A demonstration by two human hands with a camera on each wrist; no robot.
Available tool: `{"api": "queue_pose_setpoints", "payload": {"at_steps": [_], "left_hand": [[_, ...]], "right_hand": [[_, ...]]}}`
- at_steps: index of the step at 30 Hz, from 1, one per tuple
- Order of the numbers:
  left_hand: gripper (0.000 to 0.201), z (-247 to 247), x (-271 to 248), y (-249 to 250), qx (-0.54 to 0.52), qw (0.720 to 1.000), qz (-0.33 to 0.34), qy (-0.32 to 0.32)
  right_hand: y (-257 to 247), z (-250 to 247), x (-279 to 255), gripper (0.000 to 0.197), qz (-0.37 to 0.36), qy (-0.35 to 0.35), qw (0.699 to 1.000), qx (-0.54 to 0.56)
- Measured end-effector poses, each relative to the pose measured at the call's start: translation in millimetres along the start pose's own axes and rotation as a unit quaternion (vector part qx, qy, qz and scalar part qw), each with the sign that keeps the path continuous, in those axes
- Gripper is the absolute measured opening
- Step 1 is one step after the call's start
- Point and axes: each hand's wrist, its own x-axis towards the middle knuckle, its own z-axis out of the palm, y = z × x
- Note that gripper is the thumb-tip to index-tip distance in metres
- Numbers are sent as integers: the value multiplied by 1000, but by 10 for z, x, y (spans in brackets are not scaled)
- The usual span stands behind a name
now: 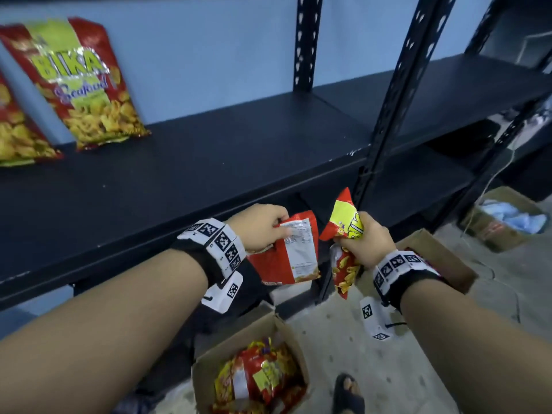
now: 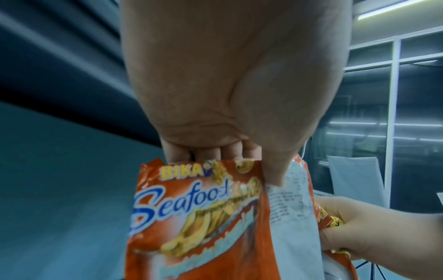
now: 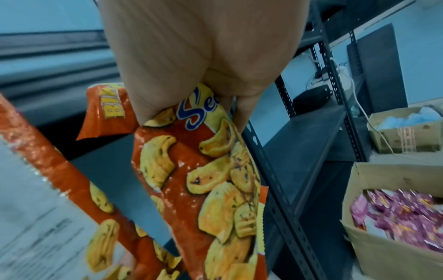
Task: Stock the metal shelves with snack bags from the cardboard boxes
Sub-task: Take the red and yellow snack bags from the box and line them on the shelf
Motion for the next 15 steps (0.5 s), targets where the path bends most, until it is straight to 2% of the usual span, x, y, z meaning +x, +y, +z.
{"api": "queue_pose_setpoints", "payload": {"at_steps": [8, 11, 15], "left_hand": [[19, -956, 16, 491, -1, 989, 63, 130], [20, -1282, -23, 544, -19, 980, 63, 187], [23, -1621, -14, 389, -70, 962, 36, 262]], "right_hand": [[-541, -871, 189, 45, -44, 119, 991, 42], [-767, -1095, 246, 44, -75, 158, 983, 57], [-1147, -1299, 302, 48, -114, 174, 977, 45]]}}
